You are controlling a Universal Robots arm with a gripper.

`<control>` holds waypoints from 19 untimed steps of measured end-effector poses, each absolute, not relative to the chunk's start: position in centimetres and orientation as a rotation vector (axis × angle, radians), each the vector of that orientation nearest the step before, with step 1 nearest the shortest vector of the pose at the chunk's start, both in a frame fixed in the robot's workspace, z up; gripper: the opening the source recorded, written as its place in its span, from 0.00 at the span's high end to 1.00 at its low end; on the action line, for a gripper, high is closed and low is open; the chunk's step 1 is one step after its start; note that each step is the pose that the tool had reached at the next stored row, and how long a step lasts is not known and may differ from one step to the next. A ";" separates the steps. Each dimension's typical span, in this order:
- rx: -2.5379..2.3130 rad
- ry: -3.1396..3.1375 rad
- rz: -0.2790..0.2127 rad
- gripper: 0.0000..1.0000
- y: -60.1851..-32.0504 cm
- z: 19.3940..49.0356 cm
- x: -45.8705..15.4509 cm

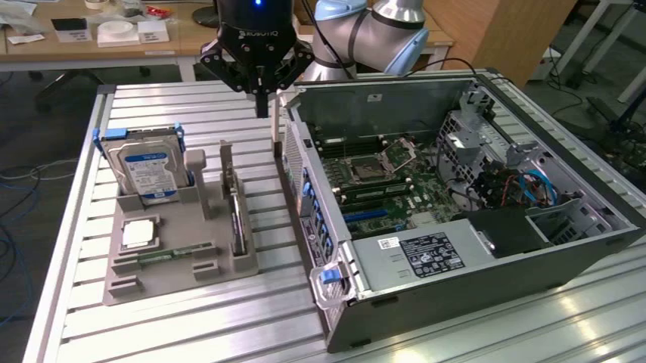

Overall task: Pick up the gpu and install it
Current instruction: 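Reach for the gpu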

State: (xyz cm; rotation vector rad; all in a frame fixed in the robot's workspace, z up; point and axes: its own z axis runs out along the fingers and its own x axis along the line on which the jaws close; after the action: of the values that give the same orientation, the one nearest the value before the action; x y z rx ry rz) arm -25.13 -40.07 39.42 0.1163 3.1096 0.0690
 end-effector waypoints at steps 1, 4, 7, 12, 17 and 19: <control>0.116 3.110 0.069 0.89 -40.1 39.4 -25.2; 0.116 3.110 0.069 0.89 -40.1 39.4 -25.3; 0.116 3.110 0.069 0.89 -40.1 39.4 -25.4; 0.116 3.110 0.069 0.89 -40.1 39.4 -25.6; 0.116 3.110 0.069 0.89 -40.2 39.4 -25.8; 0.116 3.110 0.069 0.89 -40.2 39.4 -25.9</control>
State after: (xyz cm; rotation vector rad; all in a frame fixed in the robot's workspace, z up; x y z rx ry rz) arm -25.89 -40.17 39.42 0.1164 3.1097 0.0690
